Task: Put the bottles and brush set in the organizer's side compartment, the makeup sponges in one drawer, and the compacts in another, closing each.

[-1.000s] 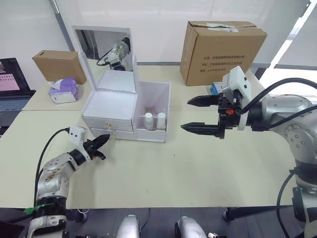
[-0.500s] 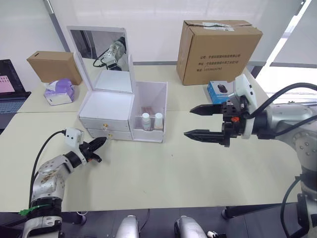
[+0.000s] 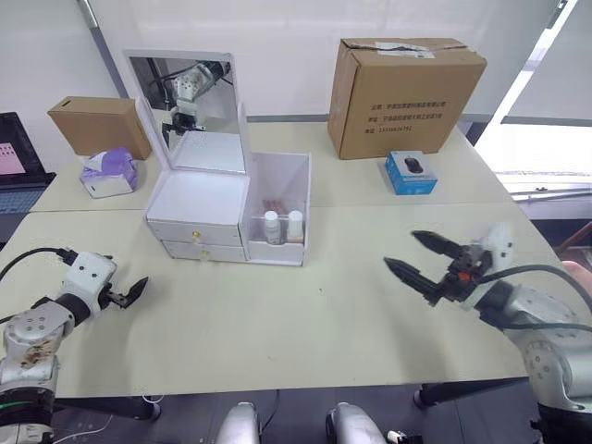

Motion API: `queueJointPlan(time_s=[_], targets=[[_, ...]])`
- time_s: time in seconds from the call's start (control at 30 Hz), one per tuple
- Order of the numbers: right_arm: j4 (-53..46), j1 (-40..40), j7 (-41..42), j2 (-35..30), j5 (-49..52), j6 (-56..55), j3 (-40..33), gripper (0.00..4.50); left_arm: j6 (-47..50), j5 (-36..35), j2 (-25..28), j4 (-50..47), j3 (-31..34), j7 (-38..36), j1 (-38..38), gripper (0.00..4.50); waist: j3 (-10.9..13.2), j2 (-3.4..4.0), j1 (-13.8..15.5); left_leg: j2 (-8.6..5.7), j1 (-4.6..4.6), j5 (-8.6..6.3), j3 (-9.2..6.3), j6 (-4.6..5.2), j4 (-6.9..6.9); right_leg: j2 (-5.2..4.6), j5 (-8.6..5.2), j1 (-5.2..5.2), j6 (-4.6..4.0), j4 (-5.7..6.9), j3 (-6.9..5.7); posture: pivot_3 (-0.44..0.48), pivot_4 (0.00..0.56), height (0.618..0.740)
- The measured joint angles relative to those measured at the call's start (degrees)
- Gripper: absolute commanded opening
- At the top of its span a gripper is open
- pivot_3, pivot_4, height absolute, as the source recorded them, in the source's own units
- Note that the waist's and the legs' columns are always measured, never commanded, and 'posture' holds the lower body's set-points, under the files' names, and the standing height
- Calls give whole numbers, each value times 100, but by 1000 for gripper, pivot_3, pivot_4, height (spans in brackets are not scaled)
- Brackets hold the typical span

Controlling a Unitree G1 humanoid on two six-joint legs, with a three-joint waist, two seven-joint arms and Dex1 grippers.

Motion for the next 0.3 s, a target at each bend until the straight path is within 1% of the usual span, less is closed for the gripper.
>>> queueJointPlan(time_s=[0.1,0.13,0.17,0.3], targets=[[456,441,70,0,-378,-654,-151,4500,231,-122,166,-317,153,-202,245,4463,2,-1,-4,0,0,-2,15,-3,0,-5,-3,-1,-5,-2,5,0,150,740],[603,463,104,-1,-423,-801,-190,4500,227,-122,170,-428,201,-209,280,4463,3,1,-8,0,0,-5,19,-8,-1,-5,-1,-2,-2,-2,11,0,150,740],[726,473,132,-14,-452,-941,-236,4500,217,-120,169,-551,215,-222,303,4463,4,5,-5,0,4,-20,22,-32,0,-5,0,0,-1,-2,17,0,150,740],[994,493,213,-94,-688,-1435,-264,4500,327,-169,162,-859,215,-283,396,4463,4,4,-5,0,10,-19,23,-32,0,-1,-1,1,-1,-1,23,0,150,740]])
